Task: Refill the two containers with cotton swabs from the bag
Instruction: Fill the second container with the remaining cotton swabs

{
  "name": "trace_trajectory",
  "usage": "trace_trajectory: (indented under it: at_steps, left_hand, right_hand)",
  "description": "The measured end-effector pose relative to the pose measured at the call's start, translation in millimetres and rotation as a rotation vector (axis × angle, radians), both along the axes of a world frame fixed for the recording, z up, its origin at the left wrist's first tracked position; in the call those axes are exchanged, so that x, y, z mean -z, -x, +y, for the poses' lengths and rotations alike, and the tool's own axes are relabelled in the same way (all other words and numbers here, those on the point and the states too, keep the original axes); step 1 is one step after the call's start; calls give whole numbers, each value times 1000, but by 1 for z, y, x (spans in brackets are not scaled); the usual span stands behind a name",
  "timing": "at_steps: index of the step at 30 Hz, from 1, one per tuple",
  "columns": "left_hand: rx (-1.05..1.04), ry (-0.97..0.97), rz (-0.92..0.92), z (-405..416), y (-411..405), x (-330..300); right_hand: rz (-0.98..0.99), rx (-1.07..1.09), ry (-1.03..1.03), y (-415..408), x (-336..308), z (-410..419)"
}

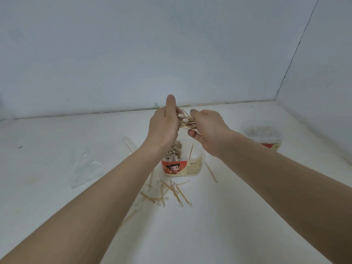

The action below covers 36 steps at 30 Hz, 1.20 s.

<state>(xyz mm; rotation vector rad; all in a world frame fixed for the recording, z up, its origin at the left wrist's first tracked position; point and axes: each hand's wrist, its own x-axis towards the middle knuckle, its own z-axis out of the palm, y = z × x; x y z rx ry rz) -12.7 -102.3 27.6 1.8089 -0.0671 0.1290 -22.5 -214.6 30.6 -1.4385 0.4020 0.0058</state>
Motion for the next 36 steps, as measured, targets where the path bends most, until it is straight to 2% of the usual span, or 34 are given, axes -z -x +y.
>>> trace_trajectory:
  at_steps: [3,8,10,15,20,24,27,32,36]
  left_hand:
    - [17,-135,-90,1,3,0]
    - [175,-269,-185,4,9,3]
    - [162,-318,-255,6,8,8]
    - [95,-257,-259,6,9,10]
    - [120,-396,-367,7,11,11]
    - [32,-371,-396,9,5,10]
    - [-15,-393,-368,10,3,10]
    - [1,-296,-241,4,3,4]
    - [-3,-24,7,2,0,0]
  right_hand:
    - [0,-23,-6,1,0,2]
    - [25,-50,-98,1,-3,2]
    - [19,-101,-140,4,-6,2]
    - [21,-100,-223,4,-5,5]
    - [-22,-105,-284,8,-7,3]
    - [9,-67,-320,9,-7,5]
    - [-39,-129,-223,12,-3,8]
    - [-123,-50,151,13,4,12]
    - [-179,0,230,16,2,11]
